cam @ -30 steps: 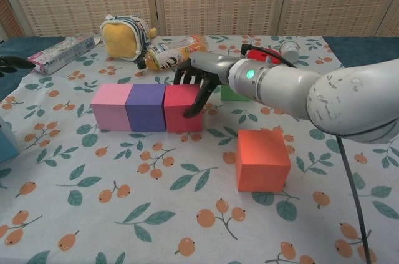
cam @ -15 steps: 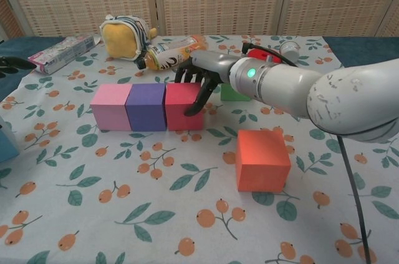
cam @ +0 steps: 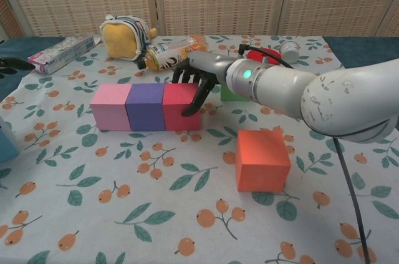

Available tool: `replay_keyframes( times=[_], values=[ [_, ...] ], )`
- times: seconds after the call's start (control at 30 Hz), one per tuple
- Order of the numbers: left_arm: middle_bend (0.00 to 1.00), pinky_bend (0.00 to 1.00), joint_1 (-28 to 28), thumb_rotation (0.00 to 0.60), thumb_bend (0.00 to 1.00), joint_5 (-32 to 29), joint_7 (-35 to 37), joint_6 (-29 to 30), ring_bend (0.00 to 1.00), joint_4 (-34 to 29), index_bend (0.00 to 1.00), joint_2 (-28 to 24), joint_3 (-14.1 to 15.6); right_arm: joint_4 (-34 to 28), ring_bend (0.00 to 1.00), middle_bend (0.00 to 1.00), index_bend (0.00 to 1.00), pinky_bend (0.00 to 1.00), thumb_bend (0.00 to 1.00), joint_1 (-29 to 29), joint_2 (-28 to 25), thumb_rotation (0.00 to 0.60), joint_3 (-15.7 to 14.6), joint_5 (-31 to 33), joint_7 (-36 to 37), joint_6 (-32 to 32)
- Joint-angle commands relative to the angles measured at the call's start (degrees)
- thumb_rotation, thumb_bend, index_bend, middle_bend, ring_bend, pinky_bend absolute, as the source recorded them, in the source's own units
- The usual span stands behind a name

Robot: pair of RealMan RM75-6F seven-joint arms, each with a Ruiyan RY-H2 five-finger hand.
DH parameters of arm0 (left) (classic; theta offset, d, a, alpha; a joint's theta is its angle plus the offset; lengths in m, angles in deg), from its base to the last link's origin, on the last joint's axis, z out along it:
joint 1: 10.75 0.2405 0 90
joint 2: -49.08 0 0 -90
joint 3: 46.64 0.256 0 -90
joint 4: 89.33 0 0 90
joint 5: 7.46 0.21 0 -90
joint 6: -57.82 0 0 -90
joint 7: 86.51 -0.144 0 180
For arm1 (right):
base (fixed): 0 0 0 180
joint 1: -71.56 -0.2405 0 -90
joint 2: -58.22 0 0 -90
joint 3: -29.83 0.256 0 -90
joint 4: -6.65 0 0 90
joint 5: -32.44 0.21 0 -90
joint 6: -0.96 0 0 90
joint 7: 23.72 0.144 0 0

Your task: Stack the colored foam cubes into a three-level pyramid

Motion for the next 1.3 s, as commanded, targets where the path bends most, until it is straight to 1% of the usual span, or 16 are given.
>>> replay_keyframes(
  times=[0.03, 0.1, 0.17, 0.23, 0.33, 0.4, 0.53, 0.67, 0.83, 0.9, 0.97, 1.03, 1.13, 1.3],
  values=[
    [0.00, 0.08, 0.00, 0.600, 0.32, 0.03, 0.03, -0.02, 0.00, 0.08, 0.00, 0.02, 0.03, 0.08, 0.36, 0.43, 0.27, 0.35, 0.11, -0.01, 0.03, 0.600, -0.05, -0.01, -0.02, -0.15],
    [0.00, 0.08, 0.00, 0.600, 0.32, 0.02, 0.13, -0.04, 0.00, 0.14, 0.00, 0.04, 0.02, -0.03, 0.33, 0.40, 0.21, 0.32, 0.11, 0.01, -0.08, 0.600, -0.13, -0.09, -0.07, -0.23],
    [0.00, 0.08, 0.02, 0.600, 0.32, 0.06, 0.15, -0.03, 0.00, 0.18, 0.00, 0.05, 0.05, -0.18, 0.28, 0.35, 0.13, 0.29, 0.11, 0.12, -0.18, 0.600, -0.29, -0.34, -0.16, -0.07],
    [0.00, 0.08, 0.06, 0.600, 0.32, 0.12, 0.21, 0.03, 0.00, 0.18, 0.00, 0.05, 0.08, -0.35, 0.25, 0.31, 0.06, 0.27, 0.11, 0.21, -0.26, 0.600, -0.38, -0.48, -0.19, 0.00],
    [0.00, 0.08, 0.11, 0.600, 0.32, 0.23, 0.22, 0.17, 0.00, 0.22, 0.00, 0.09, 0.10, -0.78, 0.21, 0.27, 0.01, 0.26, 0.11, 0.37, -0.55, 0.600, -0.61, -0.67, -0.34, 0.00],
    [0.00, 0.08, 0.15, 0.600, 0.32, 0.26, 0.22, 0.21, 0.00, 0.24, 0.00, 0.12, 0.13, -1.15, 0.20, 0.25, 0.00, 0.24, 0.11, 0.47, -0.83, 0.600, -0.75, -0.64, -0.48, -0.17],
    [0.00, 0.08, 0.21, 0.600, 0.32, 0.34, 0.17, 0.31, 0.00, 0.21, 0.00, 0.11, 0.17, -2.34, 0.13, 0.18, 0.00, 0.18, 0.11, 0.73, -1.66, 0.600, -1.06, -0.50, -0.86, -0.34],
    [0.00, 0.08, 0.25, 0.600, 0.32, 0.48, 0.04, 0.51, 0.00, 0.06, 0.00, 0.07, 0.14, -5.12, 0.06, 0.12, 0.00, 0.12, 0.11, 1.56, -3.58, 0.600, -1.41, -0.68, -0.89, -0.03],
    [0.00, 0.08, 0.26, 0.600, 0.32, 0.55, -0.14, 0.62, 0.00, -0.07, 0.00, 0.01, 0.12, -7.66, 0.02, 0.08, 0.00, 0.09, 0.11, 2.29, -5.33, 0.600, -1.68, -0.89, -0.86, 0.31],
    [0.00, 0.08, 0.23, 0.600, 0.33, 0.66, -0.42, 0.69, 0.00, -0.30, 0.00, -0.06, 0.10, -10.49, 0.02, 0.08, 0.00, 0.08, 0.11, 3.14, -7.39, 0.600, -2.17, -1.43, -1.06, 0.96],
    [0.00, 0.08, 0.27, 0.600, 0.32, 0.71, -0.72, 0.86, 0.00, -0.67, 0.00, -0.19, 0.07, -14.52, 0.02, 0.08, 0.00, 0.08, 0.11, 4.30, -10.92, 0.600, -2.40, -1.52, -1.29, 1.58],
    [0.00, 0.08, 0.33, 0.600, 0.32, 0.63, -0.88, 0.97, 0.00, -0.78, 0.00, -0.28, 0.04, -16.15, 0.01, 0.08, 0.00, 0.07, 0.11, 4.61, -12.81, 0.600, -2.31, -0.94, -1.94, 2.13],
    [0.00, 0.08, 0.44, 0.600, 0.33, 0.31, -1.10, 1.06, 0.00, -0.93, 0.00, -0.39, -0.05, -15.94, 0.00, 0.08, 0.00, 0.06, 0.11, 4.37, -13.88, 0.600, -2.12, 0.13, -3.12, 2.83],
    [0.00, 0.08, 0.46, 0.600, 0.32, -0.34, -1.52, 0.90, 0.00, -1.13, 0.00, -0.50, -0.22, -10.96, 0.00, 0.07, 0.00, 0.02, 0.10, 2.56, -11.76, 0.600, -2.37, 1.15, -4.01, 1.49]
  ],
)
